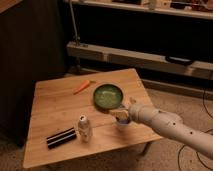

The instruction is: Knock the bottle over

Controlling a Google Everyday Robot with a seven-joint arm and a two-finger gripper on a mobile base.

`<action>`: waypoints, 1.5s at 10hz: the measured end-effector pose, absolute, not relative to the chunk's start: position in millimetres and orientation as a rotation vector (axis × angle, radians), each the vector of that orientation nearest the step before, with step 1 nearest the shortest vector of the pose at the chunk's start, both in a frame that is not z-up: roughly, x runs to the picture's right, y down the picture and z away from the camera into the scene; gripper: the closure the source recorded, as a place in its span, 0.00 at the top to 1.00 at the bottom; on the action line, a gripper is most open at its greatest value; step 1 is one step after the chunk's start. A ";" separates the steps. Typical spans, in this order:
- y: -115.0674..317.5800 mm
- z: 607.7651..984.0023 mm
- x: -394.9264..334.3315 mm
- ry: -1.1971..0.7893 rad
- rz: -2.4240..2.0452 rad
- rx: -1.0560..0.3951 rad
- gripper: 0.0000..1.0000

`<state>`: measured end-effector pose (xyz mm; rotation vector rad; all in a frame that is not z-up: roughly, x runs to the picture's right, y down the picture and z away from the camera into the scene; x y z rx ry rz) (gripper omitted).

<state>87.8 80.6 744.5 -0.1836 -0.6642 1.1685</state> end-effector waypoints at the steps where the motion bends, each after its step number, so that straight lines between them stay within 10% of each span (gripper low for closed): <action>1: 80.6 744.5 87.8 -0.664 1.169 -0.184 0.80; 12: 30.7 702.0 13.1 -0.727 1.007 -0.298 0.80; 15: 33.6 672.4 -40.7 -0.774 0.925 -0.408 0.56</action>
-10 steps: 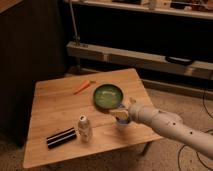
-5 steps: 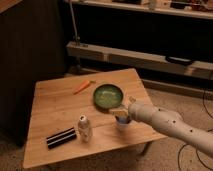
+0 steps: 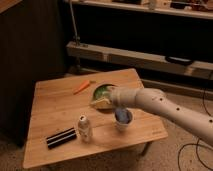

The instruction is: Knock the bottle over

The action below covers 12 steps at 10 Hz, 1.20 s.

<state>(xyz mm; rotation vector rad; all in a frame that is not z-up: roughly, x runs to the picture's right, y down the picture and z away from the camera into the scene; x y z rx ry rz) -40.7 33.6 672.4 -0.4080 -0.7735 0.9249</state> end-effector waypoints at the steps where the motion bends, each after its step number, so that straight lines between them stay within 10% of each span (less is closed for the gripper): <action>1: 38.6 665.5 -46.2 -0.771 0.917 -0.417 0.45; 5: 76.7 623.8 -8.6 -0.797 0.924 -0.438 0.02; 12: 125.7 586.8 22.4 -0.871 0.905 -0.567 0.00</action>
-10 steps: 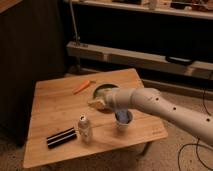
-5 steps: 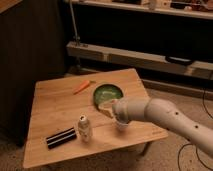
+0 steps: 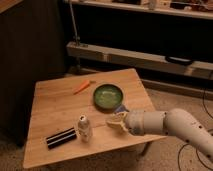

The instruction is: Knock the bottle over

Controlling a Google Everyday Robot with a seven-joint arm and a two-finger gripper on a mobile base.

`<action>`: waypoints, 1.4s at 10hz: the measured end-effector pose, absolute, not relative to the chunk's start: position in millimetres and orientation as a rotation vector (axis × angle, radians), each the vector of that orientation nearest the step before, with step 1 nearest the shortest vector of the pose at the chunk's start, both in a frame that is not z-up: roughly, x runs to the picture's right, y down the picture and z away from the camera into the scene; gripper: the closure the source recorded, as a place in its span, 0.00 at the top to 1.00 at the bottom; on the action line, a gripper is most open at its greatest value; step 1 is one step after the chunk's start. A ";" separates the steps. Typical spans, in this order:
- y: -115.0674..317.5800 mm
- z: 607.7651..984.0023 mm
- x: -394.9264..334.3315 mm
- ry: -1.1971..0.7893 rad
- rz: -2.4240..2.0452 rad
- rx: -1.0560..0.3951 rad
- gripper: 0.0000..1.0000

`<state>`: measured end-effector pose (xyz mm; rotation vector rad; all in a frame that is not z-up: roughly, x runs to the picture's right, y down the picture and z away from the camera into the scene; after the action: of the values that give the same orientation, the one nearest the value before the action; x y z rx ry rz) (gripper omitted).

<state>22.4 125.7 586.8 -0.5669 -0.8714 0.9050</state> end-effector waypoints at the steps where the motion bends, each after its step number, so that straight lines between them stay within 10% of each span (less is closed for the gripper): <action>1: 124.8 589.3 21.2 -0.864 0.899 -0.583 0.00; 14: 152.6 633.6 -73.6 -0.687 0.785 -0.957 0.00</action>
<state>-73.6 152.6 633.6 -0.9568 -0.6871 0.7846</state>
